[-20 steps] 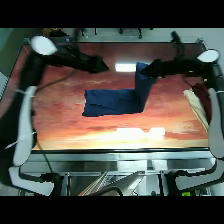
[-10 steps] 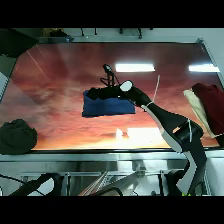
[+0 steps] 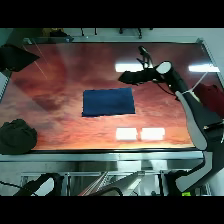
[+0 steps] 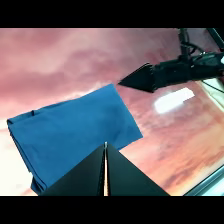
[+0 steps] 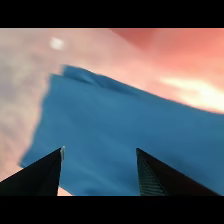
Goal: Fold the shirts.
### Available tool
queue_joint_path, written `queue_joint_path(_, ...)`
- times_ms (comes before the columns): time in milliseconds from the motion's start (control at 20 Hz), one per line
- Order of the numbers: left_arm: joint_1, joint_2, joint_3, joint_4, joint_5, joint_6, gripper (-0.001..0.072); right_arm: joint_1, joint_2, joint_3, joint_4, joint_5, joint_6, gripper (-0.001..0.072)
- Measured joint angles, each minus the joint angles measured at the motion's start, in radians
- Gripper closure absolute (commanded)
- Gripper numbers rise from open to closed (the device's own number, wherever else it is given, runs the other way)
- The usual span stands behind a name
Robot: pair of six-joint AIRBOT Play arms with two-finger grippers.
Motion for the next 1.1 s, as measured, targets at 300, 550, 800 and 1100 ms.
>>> queue_joint_path(300,0.001,0.013,-0.060,-0.007,0.018,0.003,0.0692,-0.117,-0.077,-0.101,-0.098,0.118,0.063,0.0013)
queue_joint_path(550,0.001,0.014,-0.068,-0.010,0.020,0.004,0.0692,-0.072,-0.163,-0.121,-0.012,0.138,0.007,0.0014)
queue_joint_path(800,0.001,0.014,-0.069,-0.009,0.020,0.005,0.0692,-0.039,-0.201,-0.125,0.079,0.109,-0.092,0.0693)
queue_joint_path(1100,-0.002,0.014,-0.069,-0.009,0.014,0.006,0.0692,-0.062,-0.136,0.034,0.235,0.120,-0.175,0.0694)
